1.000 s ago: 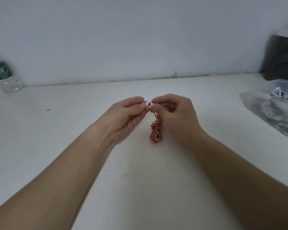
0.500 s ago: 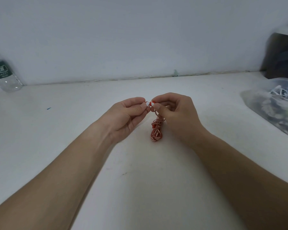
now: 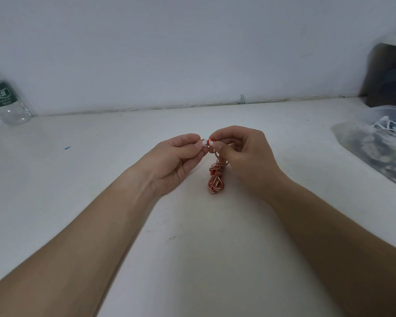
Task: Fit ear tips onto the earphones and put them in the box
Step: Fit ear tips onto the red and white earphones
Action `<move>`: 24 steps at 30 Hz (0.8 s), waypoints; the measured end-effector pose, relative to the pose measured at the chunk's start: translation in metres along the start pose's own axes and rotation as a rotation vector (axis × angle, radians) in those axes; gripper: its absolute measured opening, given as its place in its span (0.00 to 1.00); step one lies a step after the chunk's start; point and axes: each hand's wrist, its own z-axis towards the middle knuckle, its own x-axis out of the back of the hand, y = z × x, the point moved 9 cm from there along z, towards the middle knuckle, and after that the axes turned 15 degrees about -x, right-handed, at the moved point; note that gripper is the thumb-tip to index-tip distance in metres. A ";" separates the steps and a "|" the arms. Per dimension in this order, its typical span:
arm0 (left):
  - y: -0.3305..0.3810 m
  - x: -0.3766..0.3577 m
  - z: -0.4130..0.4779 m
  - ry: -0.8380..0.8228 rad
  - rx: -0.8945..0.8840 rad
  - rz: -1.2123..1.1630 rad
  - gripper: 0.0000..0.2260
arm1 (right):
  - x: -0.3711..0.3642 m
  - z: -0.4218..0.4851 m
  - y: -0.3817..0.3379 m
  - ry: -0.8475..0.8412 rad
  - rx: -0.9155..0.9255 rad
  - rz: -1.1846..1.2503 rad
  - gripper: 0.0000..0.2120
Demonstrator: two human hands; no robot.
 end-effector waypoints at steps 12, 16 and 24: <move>-0.003 -0.001 -0.003 -0.023 0.048 -0.013 0.08 | -0.002 -0.002 -0.004 -0.091 0.016 0.046 0.07; -0.002 -0.003 -0.001 -0.069 0.036 0.009 0.07 | 0.000 -0.002 -0.004 -0.060 0.011 0.045 0.06; -0.001 -0.002 0.002 -0.115 0.007 0.127 0.06 | 0.002 0.000 0.001 -0.034 -0.001 0.040 0.03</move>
